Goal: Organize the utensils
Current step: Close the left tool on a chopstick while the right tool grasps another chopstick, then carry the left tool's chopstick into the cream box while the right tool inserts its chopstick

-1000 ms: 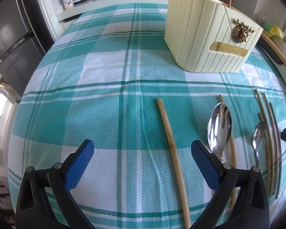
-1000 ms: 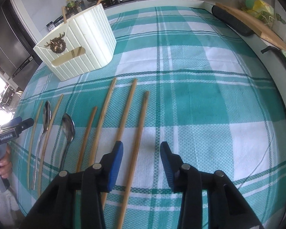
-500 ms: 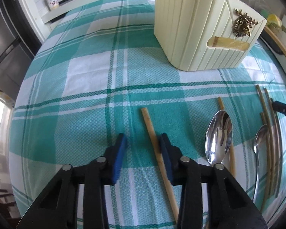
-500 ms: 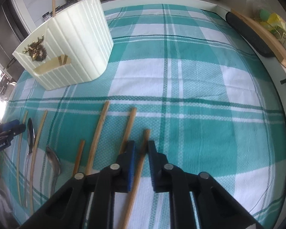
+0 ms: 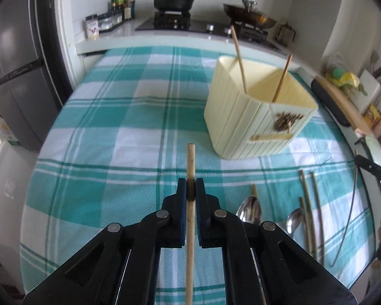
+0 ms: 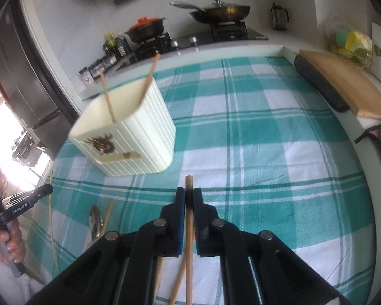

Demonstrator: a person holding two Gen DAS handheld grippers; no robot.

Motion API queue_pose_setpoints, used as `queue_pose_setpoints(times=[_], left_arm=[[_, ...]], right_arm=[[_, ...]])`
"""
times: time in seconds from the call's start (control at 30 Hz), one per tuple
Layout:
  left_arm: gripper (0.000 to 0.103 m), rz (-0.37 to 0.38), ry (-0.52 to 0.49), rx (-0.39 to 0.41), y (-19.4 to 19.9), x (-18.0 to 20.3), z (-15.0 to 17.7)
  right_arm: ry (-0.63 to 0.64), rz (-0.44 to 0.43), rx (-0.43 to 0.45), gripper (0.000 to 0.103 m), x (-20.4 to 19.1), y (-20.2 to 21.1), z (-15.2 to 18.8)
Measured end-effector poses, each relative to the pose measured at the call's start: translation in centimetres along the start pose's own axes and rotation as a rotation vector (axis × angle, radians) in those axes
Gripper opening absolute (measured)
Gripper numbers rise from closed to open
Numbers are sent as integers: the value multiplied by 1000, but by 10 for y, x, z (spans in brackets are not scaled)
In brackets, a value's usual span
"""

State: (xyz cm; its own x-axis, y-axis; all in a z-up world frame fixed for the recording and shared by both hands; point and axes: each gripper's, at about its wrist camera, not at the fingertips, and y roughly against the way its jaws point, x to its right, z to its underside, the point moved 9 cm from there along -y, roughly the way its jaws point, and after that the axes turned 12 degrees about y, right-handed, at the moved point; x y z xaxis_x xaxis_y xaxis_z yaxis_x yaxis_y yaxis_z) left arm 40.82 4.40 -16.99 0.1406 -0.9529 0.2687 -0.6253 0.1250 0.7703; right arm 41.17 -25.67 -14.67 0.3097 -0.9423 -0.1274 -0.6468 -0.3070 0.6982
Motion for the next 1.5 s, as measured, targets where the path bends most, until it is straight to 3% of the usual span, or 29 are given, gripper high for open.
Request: queue_pose_setpoints(times=[0.23,0.47,0.77,1.03,1.27,1.37,1.5], left_arm=[[5,93,-27,143,89,18,-17],[4,162,-34,232,139,33,-19],[4,203,-47,299,175,48,-48],[4,230,-46,388,201,64,-100],[4,207,-79,470,183,95,-148],[4,191,-74,456,156,104,-162],[4,170,-44,377,105,107,-170]], right_arm=[[86,14,190,6,-32,90,-18],[145,83,346,6,-52,142,-38],[165,106,438,6,-60,170,-91],[189,105,500,6,-70,178,-148],[166,71,561,6,-76,159,-195],[173,49,568,6,-80,134,-210],[201,31,526,6,-86,83,-219]])
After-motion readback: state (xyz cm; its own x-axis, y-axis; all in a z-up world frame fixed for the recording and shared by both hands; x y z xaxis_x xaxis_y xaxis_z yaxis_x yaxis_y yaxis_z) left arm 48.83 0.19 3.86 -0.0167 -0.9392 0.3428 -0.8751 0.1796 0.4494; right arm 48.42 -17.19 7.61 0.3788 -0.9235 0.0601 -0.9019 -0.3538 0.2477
